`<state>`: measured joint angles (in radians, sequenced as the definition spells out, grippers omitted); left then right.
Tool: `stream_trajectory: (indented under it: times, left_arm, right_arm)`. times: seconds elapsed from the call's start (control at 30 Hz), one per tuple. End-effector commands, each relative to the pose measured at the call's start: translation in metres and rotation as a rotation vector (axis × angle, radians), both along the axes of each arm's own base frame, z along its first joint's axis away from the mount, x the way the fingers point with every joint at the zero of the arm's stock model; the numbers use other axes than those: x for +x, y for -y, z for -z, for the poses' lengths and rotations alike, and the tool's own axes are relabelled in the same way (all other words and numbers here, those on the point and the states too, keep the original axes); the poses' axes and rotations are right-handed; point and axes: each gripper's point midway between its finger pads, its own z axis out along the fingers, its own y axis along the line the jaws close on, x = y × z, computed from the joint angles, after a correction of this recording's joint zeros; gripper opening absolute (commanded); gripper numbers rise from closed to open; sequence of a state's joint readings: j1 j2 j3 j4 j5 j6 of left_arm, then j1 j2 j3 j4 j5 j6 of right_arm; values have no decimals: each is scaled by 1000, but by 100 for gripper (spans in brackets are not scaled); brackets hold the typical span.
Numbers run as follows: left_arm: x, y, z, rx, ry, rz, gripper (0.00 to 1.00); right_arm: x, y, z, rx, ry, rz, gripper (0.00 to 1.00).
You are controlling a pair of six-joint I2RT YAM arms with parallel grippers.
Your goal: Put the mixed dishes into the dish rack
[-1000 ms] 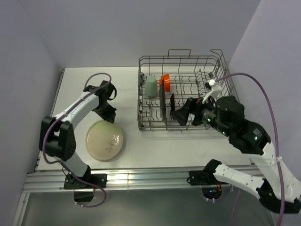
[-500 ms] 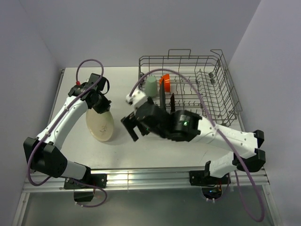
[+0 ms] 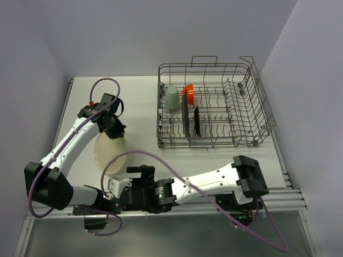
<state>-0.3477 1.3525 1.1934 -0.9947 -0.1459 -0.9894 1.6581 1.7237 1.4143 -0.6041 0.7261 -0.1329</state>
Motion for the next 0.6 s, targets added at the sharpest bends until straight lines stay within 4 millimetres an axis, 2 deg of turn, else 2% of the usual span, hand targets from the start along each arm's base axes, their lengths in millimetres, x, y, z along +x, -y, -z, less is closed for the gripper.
stream_trajectory:
  times: [0.0,0.03,0.1,0.23,0.43,0.57]
  left_arm:
    - [5,10,-16,-50,82,66,0]
    - [3,11,-15,-55,78,76,0]
    - [1,13,-14,-66,76,93,0]
    - [-5,17,-13,-74,76,117,0]
    - [-17,30,-7,-82,51,165,0]
    - [-22,36,-7,-84,47,185,0]
  right_arm:
    - [3,-14,4,-49,124,-91,100]
    - [1,-12,14,-80,138,-117,100]
    - [0,-20,19,-100,200,-157,100]
    - [5,-21,31,-184,286,-182,100]
    - [1,-33,35,-213,357,-268,100]
    - [-1,-39,45,-251,372,-307,100]
